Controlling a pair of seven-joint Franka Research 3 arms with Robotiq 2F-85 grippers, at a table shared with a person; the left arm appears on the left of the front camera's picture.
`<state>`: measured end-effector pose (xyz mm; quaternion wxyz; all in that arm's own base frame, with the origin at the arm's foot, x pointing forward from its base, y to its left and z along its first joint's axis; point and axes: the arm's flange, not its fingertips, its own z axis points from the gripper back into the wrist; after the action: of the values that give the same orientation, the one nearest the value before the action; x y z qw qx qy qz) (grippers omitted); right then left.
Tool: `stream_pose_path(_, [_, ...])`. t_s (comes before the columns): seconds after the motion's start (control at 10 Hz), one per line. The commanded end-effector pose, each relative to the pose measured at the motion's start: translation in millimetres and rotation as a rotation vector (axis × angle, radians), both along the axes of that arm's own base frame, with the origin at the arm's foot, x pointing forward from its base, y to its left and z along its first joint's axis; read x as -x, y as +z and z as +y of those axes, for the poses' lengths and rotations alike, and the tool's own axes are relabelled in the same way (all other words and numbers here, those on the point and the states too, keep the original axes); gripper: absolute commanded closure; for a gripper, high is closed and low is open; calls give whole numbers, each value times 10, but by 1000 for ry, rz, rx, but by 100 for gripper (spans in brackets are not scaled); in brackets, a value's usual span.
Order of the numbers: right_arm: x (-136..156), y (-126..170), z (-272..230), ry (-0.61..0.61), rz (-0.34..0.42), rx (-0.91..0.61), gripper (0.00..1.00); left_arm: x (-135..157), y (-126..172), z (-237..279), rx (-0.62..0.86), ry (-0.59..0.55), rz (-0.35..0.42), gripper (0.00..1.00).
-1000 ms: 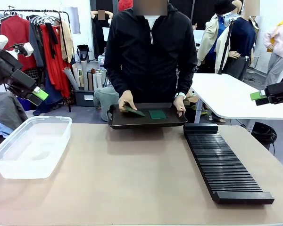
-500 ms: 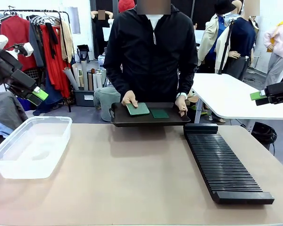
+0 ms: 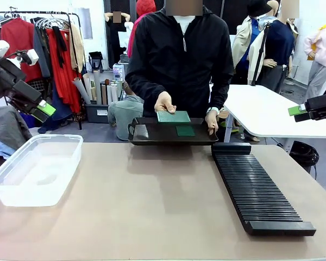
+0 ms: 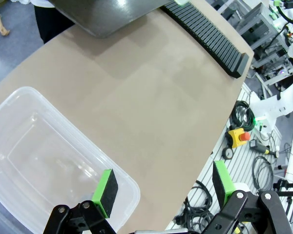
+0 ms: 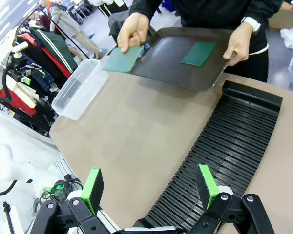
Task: Sort PCBs into racks and boxes based on the side picked up.
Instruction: Pick up the Blank PCB handed by the Human.
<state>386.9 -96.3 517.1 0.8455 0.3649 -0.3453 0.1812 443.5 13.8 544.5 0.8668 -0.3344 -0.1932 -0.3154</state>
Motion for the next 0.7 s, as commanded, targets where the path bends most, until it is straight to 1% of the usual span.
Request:
stream_pose_path(0.0, [-24, 18, 13, 3, -16, -18, 0, 5, 7, 3, 5, -4, -2, 0])
stream_pose_path(0.6, [-24, 18, 13, 3, -16, -18, 0, 5, 7, 3, 5, -4, -2, 0])
